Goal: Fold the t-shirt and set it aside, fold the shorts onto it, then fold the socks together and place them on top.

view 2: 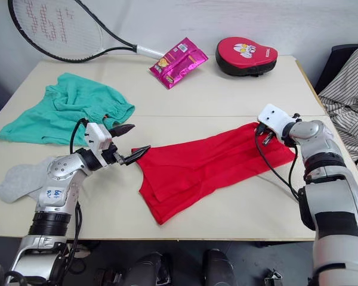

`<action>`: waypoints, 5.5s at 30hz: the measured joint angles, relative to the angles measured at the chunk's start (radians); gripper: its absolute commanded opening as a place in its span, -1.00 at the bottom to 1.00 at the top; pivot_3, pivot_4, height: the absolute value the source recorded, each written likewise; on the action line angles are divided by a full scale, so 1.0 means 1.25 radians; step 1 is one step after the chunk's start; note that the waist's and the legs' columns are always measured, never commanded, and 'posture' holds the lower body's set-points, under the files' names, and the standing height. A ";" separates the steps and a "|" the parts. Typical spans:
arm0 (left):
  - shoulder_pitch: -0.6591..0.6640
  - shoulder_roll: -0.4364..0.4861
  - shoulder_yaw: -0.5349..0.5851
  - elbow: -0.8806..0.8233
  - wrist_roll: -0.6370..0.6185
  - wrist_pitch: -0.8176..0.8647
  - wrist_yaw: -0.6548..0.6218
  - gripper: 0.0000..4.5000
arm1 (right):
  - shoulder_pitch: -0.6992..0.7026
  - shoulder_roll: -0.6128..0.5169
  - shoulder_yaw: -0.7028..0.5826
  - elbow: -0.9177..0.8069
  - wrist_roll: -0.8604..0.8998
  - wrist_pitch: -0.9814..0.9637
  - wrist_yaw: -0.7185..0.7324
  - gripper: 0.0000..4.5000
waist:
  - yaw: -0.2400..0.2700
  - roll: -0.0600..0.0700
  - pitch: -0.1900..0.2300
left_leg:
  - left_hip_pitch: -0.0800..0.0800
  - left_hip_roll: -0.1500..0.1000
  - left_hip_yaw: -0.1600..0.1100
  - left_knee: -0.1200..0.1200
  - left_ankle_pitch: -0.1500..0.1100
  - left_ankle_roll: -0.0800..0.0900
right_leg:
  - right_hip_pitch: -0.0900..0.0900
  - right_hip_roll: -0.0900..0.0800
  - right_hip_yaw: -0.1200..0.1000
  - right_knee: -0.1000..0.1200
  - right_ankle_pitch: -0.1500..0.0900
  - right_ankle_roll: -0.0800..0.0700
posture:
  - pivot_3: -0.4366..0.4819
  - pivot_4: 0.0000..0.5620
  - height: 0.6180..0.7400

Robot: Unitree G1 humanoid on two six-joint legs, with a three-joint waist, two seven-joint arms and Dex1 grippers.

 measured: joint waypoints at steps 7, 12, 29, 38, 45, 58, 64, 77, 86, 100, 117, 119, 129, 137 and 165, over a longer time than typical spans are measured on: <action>-0.126 -0.001 -0.034 0.164 0.030 -0.003 -0.034 1.00 | 0.110 -0.135 -0.170 -0.146 0.159 0.175 0.171 0.56 | 0.003 0.000 0.000 | -0.002 0.000 -0.002 0.002 0.000 0.001 | 0.000 0.000 -0.004 0.000 0.001 0.001 | -0.05 -0.47 1.00; -0.273 0.002 -0.082 0.371 0.088 -0.028 -0.094 1.00 | 0.427 -0.180 -0.364 -0.620 0.367 0.673 0.209 0.99 | 0.010 0.000 0.000 | -0.003 0.001 -0.003 0.002 0.000 0.001 | 0.000 0.000 -0.005 0.000 0.001 0.001 | -0.05 -0.47 1.00; -0.508 -0.077 -0.179 0.817 0.270 -0.096 -0.172 0.70 | 0.629 0.116 -0.538 -1.152 0.495 1.167 -0.198 1.00 | 0.002 -0.001 0.000 | -0.004 -0.001 0.000 0.003 -0.001 0.002 | -0.004 -0.001 -0.006 0.000 0.001 0.001 | -0.05 -0.47 1.00; -0.492 -0.087 -0.159 0.809 0.269 -0.070 -0.214 -0.53 | 0.550 0.126 -0.439 -1.006 0.454 1.021 -0.217 -0.21 | -0.003 -0.005 -0.003 | -0.003 0.000 0.000 0.005 -0.001 0.002 | -0.004 -0.001 -0.006 0.004 0.001 0.001 | -0.05 -0.47 1.00; -0.436 -0.088 -0.127 0.747 0.246 -0.066 -0.238 -1.00 | 0.515 0.134 -0.391 -0.941 0.450 0.939 -0.206 -0.99 | -0.003 -0.005 -0.003 | -0.003 0.000 0.000 0.006 -0.001 0.002 | -0.004 -0.001 -0.005 0.005 0.001 0.001 | -0.05 -0.47 1.00; 0.053 -0.120 -0.027 -0.074 0.138 0.293 0.035 -1.00 | 0.185 0.124 -0.253 -0.381 0.309 0.596 -0.203 -0.99 | -0.023 -0.004 -0.002 | -0.003 0.000 0.000 0.005 -0.001 0.001 | -0.004 -0.001 0.002 0.008 0.001 0.001 | -0.05 -0.47 1.00; 0.204 -0.176 -0.049 -0.367 0.109 0.451 0.151 -1.00 | 0.076 0.153 -0.246 -0.165 0.271 0.455 -0.221 -0.99 | -0.009 -0.004 -0.002 | -0.003 0.000 0.000 0.006 0.000 0.002 | -0.004 -0.001 0.003 0.008 0.001 0.001 | -0.05 -0.47 1.00; 0.036 0.089 -0.035 -0.274 -0.003 0.537 -0.046 0.41 | 0.408 -0.003 -0.239 -0.759 0.418 0.838 0.086 0.70 | 0.004 -0.002 -0.002 | -0.004 0.001 -0.001 0.003 -0.001 0.000 | -0.004 -0.001 0.001 0.003 0.001 0.000 | -0.05 -0.47 1.00; -0.347 -0.043 -0.162 0.244 0.078 0.328 -0.125 0.42 | 0.724 0.026 -0.310 -1.395 0.701 1.233 0.043 0.98 | 0.021 -0.003 -0.001 | -0.004 -0.001 -0.002 0.003 -0.002 0.002 | -0.004 -0.001 0.000 0.000 0.001 0.000 | -0.05 -0.47 1.00; -0.577 -0.271 -0.216 0.817 0.251 0.058 -0.035 0.14 | 0.779 0.218 -0.212 -1.536 0.709 1.234 -0.186 0.70 | 0.019 -0.008 -0.001 | -0.005 0.000 -0.001 0.005 -0.004 0.004 | -0.005 0.000 -0.006 -0.001 0.002 0.001 | -0.05 -0.47 1.00; -0.546 -0.302 -0.136 0.815 0.261 0.047 0.033 -1.00 | 0.786 0.137 -0.186 -1.477 0.700 1.148 -0.171 -0.97 | 0.021 -0.008 -0.002 | -0.005 0.000 -0.001 0.006 -0.005 0.005 | -0.003 -0.001 -0.006 -0.001 0.002 0.002 | -0.05 -0.47 1.00; -0.528 -0.296 -0.123 0.797 0.259 0.031 0.078 -1.00 | 0.777 0.112 -0.187 -1.451 0.698 1.127 -0.150 -0.97 | 0.019 -0.008 -0.002 | -0.005 0.000 -0.002 0.007 -0.005 0.005 | -0.003 -0.001 -0.005 -0.001 0.002 0.002 | -0.05 -0.47 1.00; -0.271 -0.239 -0.061 0.397 0.204 0.149 0.188 -1.00 | 0.639 0.005 -0.147 -1.196 0.623 0.958 -0.012 -0.97 | 0.018 -0.008 -0.002 | -0.004 0.000 -0.001 0.007 -0.004 0.004 | -0.003 -0.001 -0.005 -0.001 0.002 0.002 | -0.05 -0.47 1.00; -0.127 -0.214 -0.058 0.146 0.172 0.253 0.225 -1.00 | 0.574 0.004 -0.099 -1.087 0.603 0.898 0.095 -0.88 | 0.019 -0.008 -0.002 | -0.004 0.001 -0.002 0.008 -0.004 0.004 | -0.001 -0.001 -0.003 -0.001 0.002 0.002 | -0.05 -0.47 1.00; -0.063 0.265 -0.185 0.344 0.236 -0.848 -0.264 0.99 | 0.451 -0.046 0.011 -0.566 0.122 -0.547 0.290 1.00 | -0.006 -0.004 -0.001 | 0.006 0.001 0.002 0.004 -0.004 0.001 | 0.004 -0.001 -0.007 -0.002 0.001 0.001 | -0.05 -0.47 1.00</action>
